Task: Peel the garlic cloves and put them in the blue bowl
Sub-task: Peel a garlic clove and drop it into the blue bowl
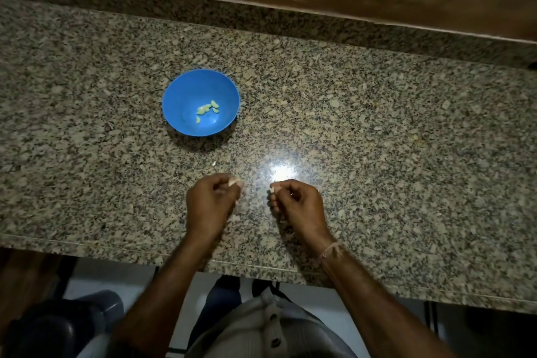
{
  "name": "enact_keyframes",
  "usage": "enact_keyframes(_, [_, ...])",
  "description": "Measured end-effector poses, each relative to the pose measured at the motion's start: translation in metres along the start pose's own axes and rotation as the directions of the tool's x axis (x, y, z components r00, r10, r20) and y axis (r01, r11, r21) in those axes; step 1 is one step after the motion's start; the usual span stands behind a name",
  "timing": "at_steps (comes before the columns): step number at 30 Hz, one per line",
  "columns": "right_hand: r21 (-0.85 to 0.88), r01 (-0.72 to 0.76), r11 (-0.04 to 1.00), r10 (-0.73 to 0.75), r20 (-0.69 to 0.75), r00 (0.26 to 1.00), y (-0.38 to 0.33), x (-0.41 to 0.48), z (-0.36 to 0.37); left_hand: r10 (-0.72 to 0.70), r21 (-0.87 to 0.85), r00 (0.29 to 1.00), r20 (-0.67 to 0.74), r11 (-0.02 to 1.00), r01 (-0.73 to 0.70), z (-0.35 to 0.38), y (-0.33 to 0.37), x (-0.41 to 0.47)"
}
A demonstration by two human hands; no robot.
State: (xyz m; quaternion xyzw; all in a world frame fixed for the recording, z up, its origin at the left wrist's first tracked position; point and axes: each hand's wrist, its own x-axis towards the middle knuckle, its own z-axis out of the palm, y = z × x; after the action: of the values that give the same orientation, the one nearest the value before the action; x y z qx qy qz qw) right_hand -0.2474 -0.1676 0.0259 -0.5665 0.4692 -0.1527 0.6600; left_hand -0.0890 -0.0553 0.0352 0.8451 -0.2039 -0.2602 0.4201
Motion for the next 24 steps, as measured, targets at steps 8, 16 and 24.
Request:
enact_keyframes(8, [-0.198, 0.049, 0.979, -0.037, 0.061, 0.997, 0.016, 0.006, 0.003, 0.366, 0.486, 0.93, -0.017, 0.816, -0.313, 0.012, -0.009, -0.006])
enact_keyframes(16, [0.103, -0.122, 0.987, 0.119, 0.037, 0.992, 0.016, -0.01, 0.018, -0.206, -0.309, 0.972, 0.115, 0.922, 0.232, 0.047, -0.018, -0.04])
enact_keyframes(24, [-0.228, 0.165, 0.959, -0.147, 0.093, 0.985, 0.02, -0.008, 0.016, -0.158, -0.286, 0.975, 0.155, 0.938, 0.197, 0.039, -0.021, -0.037])
